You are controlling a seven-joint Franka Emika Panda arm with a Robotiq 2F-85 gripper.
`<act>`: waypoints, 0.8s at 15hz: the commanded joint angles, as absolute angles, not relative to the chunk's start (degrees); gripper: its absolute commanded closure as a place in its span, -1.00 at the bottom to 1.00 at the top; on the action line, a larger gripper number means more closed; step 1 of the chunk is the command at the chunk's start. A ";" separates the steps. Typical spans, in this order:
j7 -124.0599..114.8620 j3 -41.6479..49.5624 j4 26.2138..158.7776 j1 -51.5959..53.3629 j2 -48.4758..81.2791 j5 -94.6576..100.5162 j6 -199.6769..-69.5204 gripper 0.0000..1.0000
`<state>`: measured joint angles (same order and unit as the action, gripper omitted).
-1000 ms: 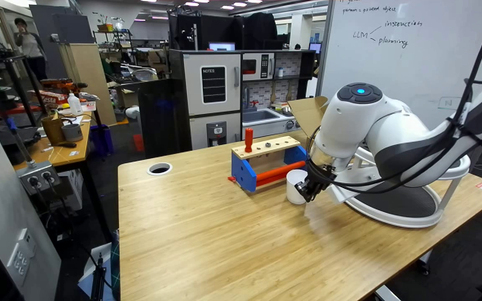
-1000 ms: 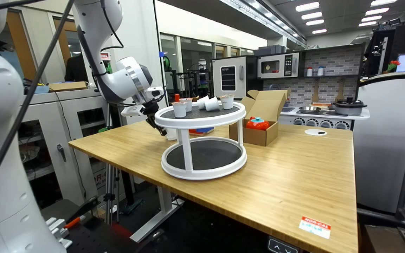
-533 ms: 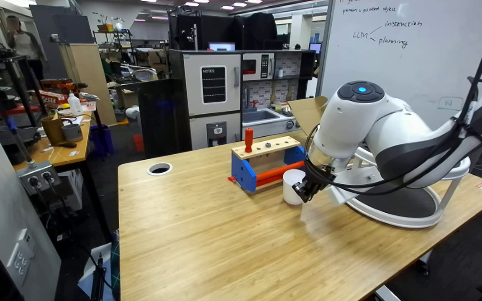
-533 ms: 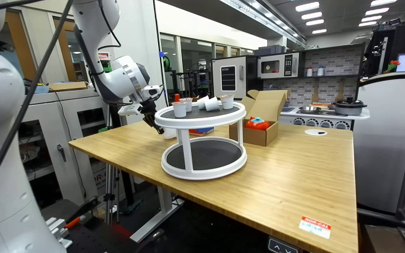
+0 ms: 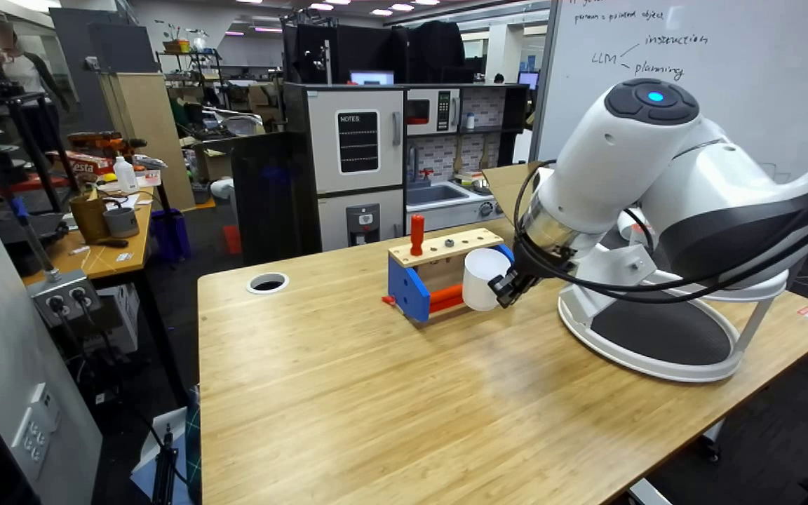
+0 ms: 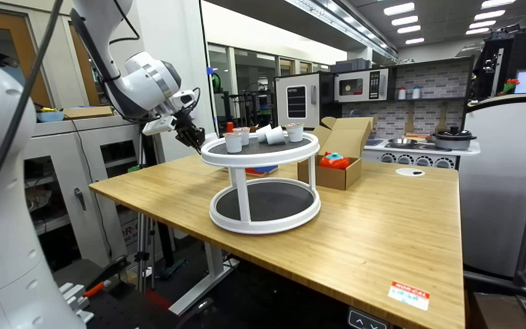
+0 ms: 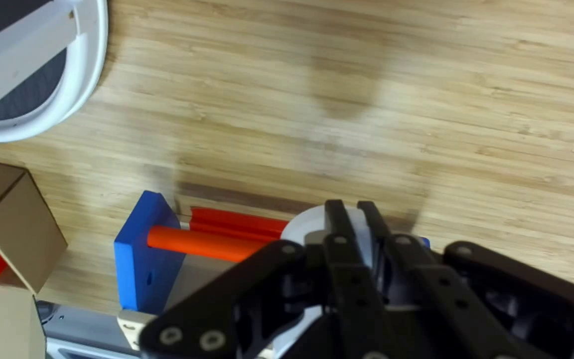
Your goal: Place the mug on the round stand
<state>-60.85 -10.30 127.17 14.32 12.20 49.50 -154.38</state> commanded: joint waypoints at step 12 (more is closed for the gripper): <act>-48.08 -12.37 138.45 15.65 -6.16 40.30 -152.36 0.95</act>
